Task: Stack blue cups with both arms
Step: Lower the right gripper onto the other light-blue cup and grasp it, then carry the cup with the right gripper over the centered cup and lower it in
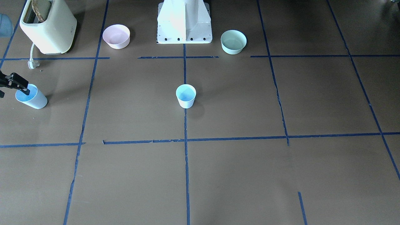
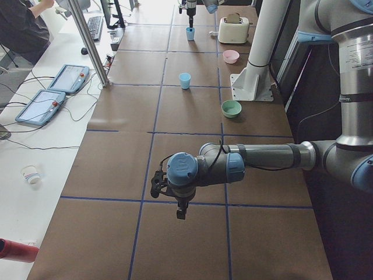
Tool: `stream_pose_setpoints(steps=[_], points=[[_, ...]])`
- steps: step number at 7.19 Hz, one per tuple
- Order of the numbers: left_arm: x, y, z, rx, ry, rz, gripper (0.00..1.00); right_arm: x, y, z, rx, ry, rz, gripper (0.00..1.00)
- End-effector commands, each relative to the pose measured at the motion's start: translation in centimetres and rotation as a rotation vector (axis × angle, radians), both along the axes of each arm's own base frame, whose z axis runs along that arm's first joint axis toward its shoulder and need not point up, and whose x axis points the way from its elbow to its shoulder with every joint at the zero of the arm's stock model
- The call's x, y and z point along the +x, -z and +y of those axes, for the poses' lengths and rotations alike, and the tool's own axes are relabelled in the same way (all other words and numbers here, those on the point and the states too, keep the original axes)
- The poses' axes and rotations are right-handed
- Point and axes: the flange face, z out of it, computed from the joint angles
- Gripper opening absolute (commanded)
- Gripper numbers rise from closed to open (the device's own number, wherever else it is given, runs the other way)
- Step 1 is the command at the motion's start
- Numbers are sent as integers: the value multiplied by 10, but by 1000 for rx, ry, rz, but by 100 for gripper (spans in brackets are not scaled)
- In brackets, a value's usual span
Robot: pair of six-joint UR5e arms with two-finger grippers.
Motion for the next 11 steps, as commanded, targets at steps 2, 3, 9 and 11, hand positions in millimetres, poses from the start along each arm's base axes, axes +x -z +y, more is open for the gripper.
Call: stream_pose_setpoints(steps=[2,3,9,11], points=[[0,1,0,2,-1,0,100,-11,0,-2,9,19,2,1],[0,1,0,2,0,0,100,-13,6,-5,13,20,-9,0],[0,2,0,1,1,-5,100,-105,156,-44,-84,-69,-194,0],[0,2,0,1,1,-5,100,-177,284,-47,-192,-114,-188,0]])
